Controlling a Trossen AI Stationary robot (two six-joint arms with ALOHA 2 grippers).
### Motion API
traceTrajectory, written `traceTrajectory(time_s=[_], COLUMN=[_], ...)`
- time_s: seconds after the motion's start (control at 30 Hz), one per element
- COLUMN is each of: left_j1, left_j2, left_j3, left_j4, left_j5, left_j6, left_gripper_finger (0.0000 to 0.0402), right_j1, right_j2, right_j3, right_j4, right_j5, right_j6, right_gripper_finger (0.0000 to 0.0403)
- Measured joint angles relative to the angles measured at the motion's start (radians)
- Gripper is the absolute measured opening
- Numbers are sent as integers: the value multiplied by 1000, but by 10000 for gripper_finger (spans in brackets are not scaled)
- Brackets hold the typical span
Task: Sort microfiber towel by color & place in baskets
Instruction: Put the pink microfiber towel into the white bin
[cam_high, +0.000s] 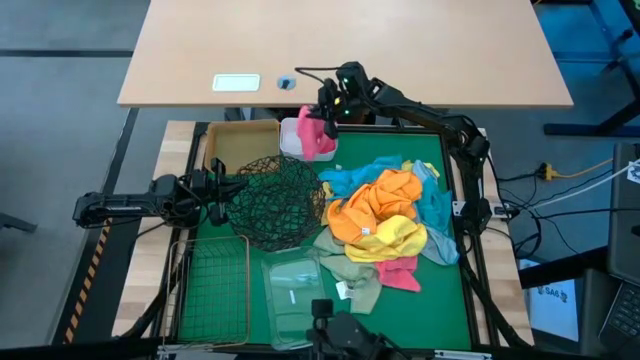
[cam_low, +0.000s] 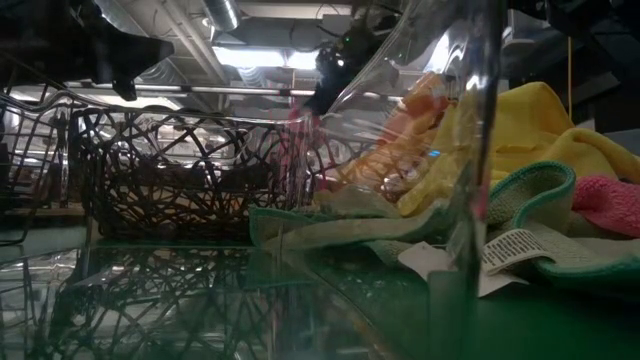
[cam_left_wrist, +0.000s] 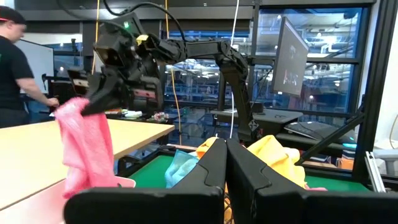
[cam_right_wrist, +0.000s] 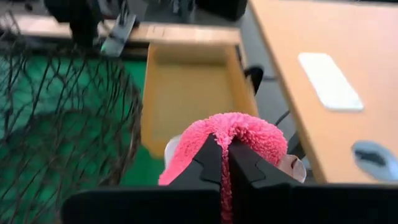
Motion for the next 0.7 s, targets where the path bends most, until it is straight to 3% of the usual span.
traceTrajectory(time_s=[0.1,0.3,0.47,0.7], left_j1=[0,0,0,0], left_j2=[0,0,0,0], left_j3=[0,0,0,0], left_j4=[0,0,0,0], left_j5=[0,0,-1,-19], left_j6=[0,0,0,0], left_gripper_finger=[0,0,0,0], right_j1=[0,0,-1,-1], right_j2=[0,14,37,38], right_j3=[0,0,-1,-1], right_j4=[-41,-43,56,169], right_j5=[18,156,314,402], right_j6=[-31,-25,14,92], right_gripper_finger=[1,1,1,1])
